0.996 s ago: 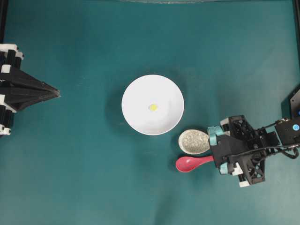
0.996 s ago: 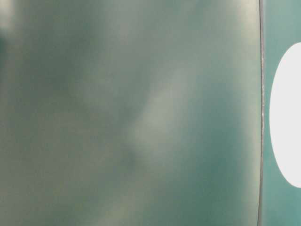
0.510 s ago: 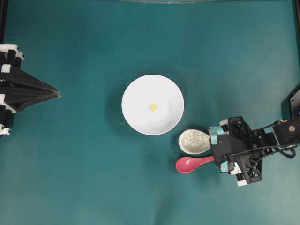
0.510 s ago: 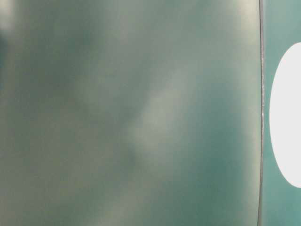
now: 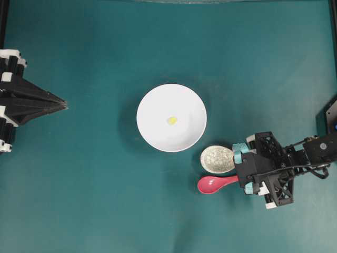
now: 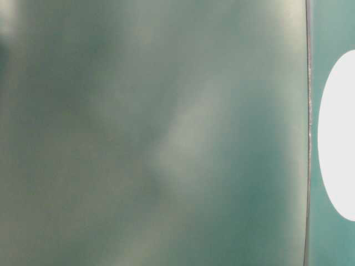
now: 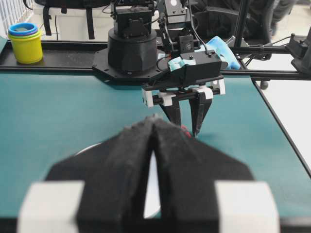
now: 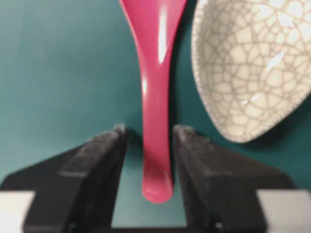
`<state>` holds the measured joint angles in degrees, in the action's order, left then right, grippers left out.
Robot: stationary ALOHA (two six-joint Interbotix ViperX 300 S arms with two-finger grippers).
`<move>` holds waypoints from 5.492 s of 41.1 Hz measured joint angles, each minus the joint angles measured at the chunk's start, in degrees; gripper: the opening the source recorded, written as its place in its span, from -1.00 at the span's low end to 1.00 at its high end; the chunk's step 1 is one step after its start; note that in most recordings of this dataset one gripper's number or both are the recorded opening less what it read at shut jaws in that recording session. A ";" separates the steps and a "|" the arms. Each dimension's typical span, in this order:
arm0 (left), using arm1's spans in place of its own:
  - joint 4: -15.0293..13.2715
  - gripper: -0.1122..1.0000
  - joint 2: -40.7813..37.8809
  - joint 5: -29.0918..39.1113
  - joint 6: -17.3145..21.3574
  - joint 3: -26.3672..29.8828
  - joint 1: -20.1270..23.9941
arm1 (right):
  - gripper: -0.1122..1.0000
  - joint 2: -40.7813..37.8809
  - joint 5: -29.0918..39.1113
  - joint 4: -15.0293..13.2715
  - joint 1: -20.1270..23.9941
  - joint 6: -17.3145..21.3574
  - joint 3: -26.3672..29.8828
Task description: Scoop the yellow hexagonal prism block from the bowl with a spoon using the right arm.
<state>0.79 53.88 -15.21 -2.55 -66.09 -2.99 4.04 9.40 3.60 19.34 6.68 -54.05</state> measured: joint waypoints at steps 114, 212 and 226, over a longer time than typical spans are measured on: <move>0.00 -0.75 0.00 -0.44 -0.09 0.35 -0.62 | 0.30 13.45 9.67 -7.47 -4.92 17.14 1.67; 0.00 -0.75 0.00 -0.44 0.97 0.35 -0.70 | 0.30 -7.21 -77.61 19.16 5.27 0.00 -23.20; 0.00 -0.75 0.00 -0.18 0.53 0.35 1.58 | 0.30 -8.88 -77.52 19.34 7.21 0.00 -23.38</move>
<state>0.79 53.88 -15.38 -2.02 -65.74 -1.41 -4.83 -68.12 22.94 26.54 6.68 -77.43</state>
